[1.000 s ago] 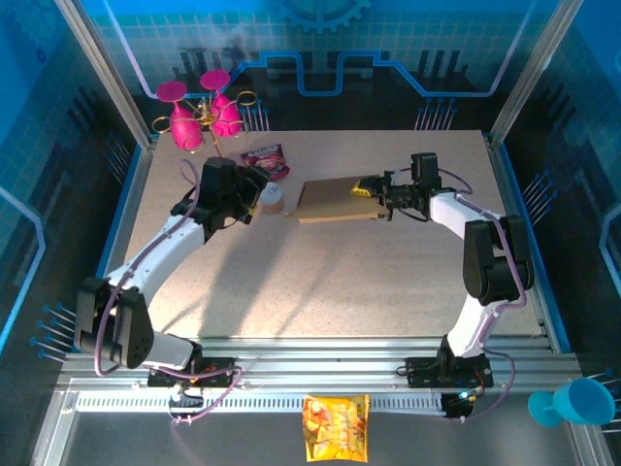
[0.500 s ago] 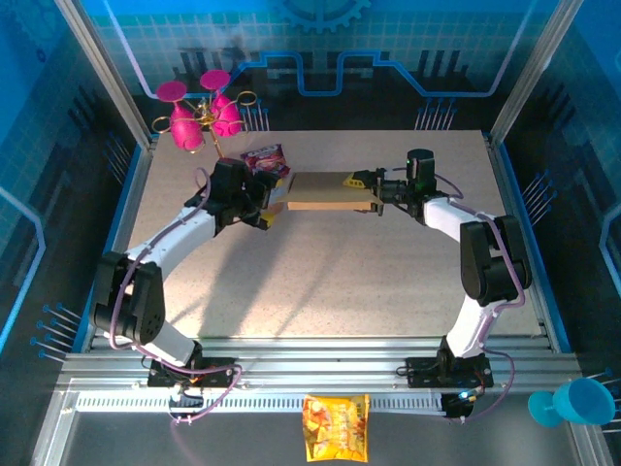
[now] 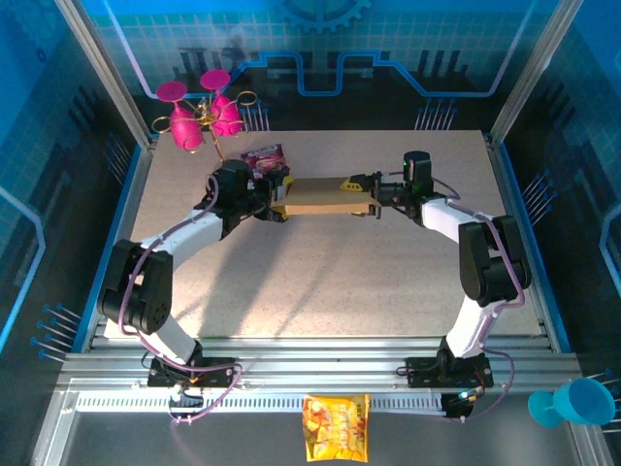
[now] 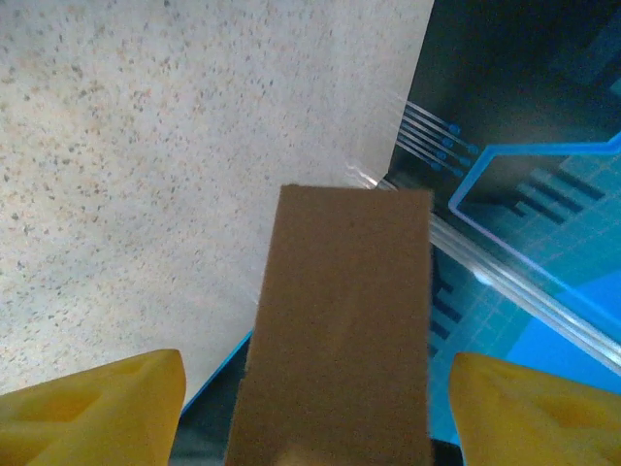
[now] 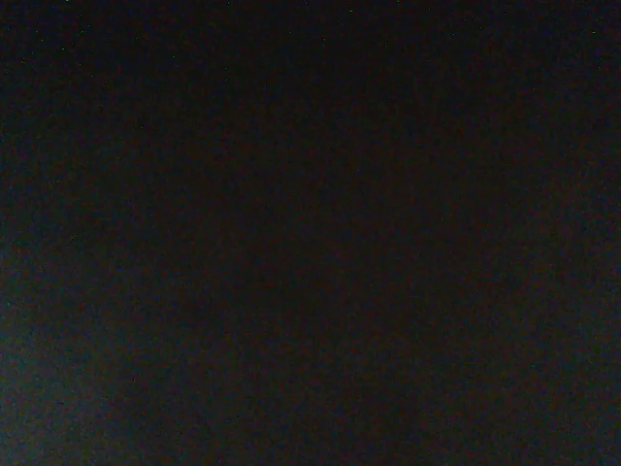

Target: Fold the paper box

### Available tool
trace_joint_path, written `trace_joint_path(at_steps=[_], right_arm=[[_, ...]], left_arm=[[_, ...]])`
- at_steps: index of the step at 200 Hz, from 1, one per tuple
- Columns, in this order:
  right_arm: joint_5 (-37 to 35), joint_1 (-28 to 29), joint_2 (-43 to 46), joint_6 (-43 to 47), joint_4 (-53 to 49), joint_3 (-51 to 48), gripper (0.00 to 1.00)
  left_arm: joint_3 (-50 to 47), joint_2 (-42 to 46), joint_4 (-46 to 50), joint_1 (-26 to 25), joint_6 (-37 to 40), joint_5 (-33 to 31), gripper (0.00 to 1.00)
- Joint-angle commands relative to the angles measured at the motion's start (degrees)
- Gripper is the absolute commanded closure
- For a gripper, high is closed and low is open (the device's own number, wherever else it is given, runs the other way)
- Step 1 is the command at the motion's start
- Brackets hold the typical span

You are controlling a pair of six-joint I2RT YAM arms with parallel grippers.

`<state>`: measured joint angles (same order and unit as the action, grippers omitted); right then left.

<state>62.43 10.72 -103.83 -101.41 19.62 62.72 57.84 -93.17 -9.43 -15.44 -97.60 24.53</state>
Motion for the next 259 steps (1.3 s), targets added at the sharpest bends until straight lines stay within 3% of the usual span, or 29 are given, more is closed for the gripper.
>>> trace_joint_path(at_steps=[1,58,74,94,117,133,160,180,199,227,247,259], right_arm=[[1.08,0.88,-0.62,-3.65,5.16,-0.83,0.82],[0.2,1.02,-3.05,-5.46,7.75,-1.65,0.82],[-0.22,1.01,-3.95,-6.84,9.8,-2.3,0.81],[-0.97,0.91,-4.58,-7.22,10.37,-2.99,0.69],[-1.93,0.41,-3.6,-4.44,6.96,-3.48,0.47],[-3.52,-0.5,-0.65,2.87,-3.16,-3.15,0.37],[-8.64,-3.36,5.99,22.27,-29.98,0.64,0.26],[-13.24,-5.37,9.77,34.66,-44.98,4.25,0.24],[-17.74,-6.72,12.95,42.76,-52.43,6.12,0.24],[-31.76,-5.3,17.79,61.55,-60.56,11.13,0.38],[-45.55,1.61,20.74,79.09,-64.21,14.24,0.55],[-50.24,5.71,22.21,87.64,-62.82,13.25,0.62]], left_arm=[[-1.79,-1.12,-6.48,-1.3,-4.84,2.19,0.31],[-4.36,-0.53,-9.9,-3.88,-8.22,1.43,0.46],[-5.68,-0.03,-10.68,-4.33,-11.33,0.81,0.6],[-7.09,0.82,-10.99,-4.59,-13.46,-0.11,0.72],[-9.2,2.31,-8.89,-4.61,-17.52,-1.51,0.82],[-10.52,4.55,-4.42,-4.65,-20.12,-3.24,0.87],[-11.37,8.3,6.07,-4.47,-23.14,-5.7,0.92],[-10.9,9.14,14.78,-3.84,-26.22,-4.49,0.95],[-7.71,8.8,24.63,-2.38,-23.58,-2.83,0.96],[-5.72,7.92,32.9,-0.16,-22.6,-0.01,0.95],[-5.05,7.78,36.28,1.47,-21.99,0.76,0.94],[-4.72,7.79,38.17,2.37,-21.66,1.04,0.94]])
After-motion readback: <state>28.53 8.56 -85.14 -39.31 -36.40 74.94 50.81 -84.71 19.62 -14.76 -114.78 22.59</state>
